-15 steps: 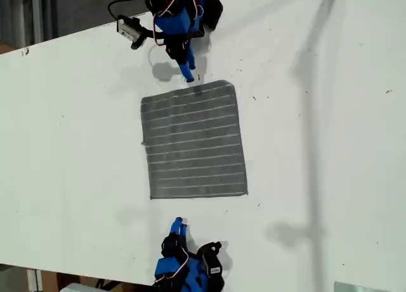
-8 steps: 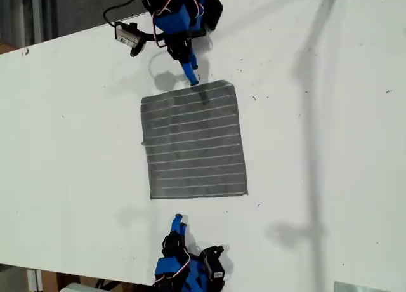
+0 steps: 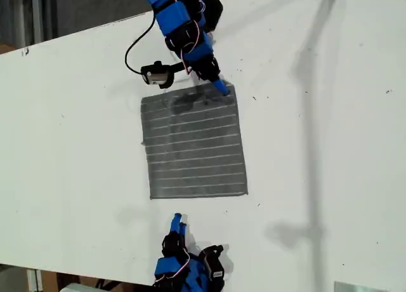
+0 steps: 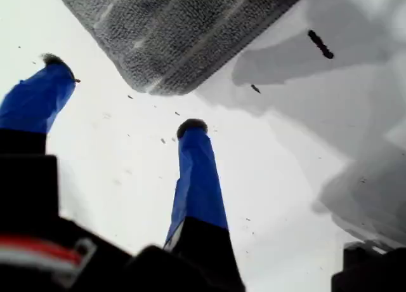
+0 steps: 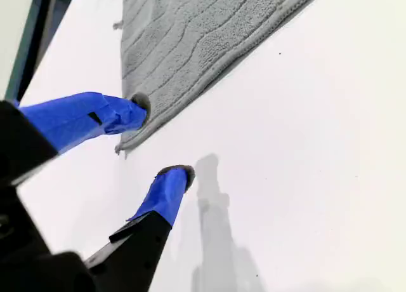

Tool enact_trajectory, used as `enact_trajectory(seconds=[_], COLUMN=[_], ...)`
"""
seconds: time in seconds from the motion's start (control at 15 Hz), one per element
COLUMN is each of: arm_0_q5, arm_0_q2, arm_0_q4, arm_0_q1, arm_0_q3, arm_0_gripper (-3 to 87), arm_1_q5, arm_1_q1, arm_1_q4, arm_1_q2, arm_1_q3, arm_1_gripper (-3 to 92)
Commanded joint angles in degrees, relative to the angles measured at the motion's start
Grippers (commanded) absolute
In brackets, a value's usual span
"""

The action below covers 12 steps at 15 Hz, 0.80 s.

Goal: Grasp corners of a square towel and fold twice.

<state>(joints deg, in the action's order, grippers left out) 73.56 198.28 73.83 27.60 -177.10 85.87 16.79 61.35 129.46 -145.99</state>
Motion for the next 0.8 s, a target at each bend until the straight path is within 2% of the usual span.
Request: enact_trajectory(seconds=[0.0,0.13,0.33,0.47,0.53,0.6,0.73], arm_0_q5=[1.14,1.14,1.14,1.05,1.05,1.49,8.53], arm_0_q2=[0.44,0.44,0.44,0.44,0.44,0.44,0.35], arm_0_q4=[-0.35,-0.26,-0.18,-0.18,-0.18,-0.26,-0.88], arm_0_q1=[-0.88,-0.97,-1.32,-1.49,-1.76,-2.20,-3.69], arm_0_q3=[0.09,0.09,0.09,0.09,0.09,0.09,0.26], arm_0_gripper=[17.7,17.7,17.5,17.3,17.0,17.0,16.2], arm_1_q5=[0.79,0.18,-1.32,-1.41,-1.14,-1.05,-0.97], arm_1_q1=[0.97,-0.26,-3.16,-4.22,-4.31,-4.31,-3.96], arm_1_q4=[-7.73,-13.54,-14.24,-13.80,-12.66,-12.57,-13.10], arm_1_q2=[-5.63,-18.90,-30.76,-31.55,-32.34,-32.61,-33.49], arm_1_q3=[0.53,5.01,12.22,13.45,14.50,14.85,14.94], arm_1_gripper=[35.1,35.0,32.6,20.9,4.5,-0.1,-0.1])
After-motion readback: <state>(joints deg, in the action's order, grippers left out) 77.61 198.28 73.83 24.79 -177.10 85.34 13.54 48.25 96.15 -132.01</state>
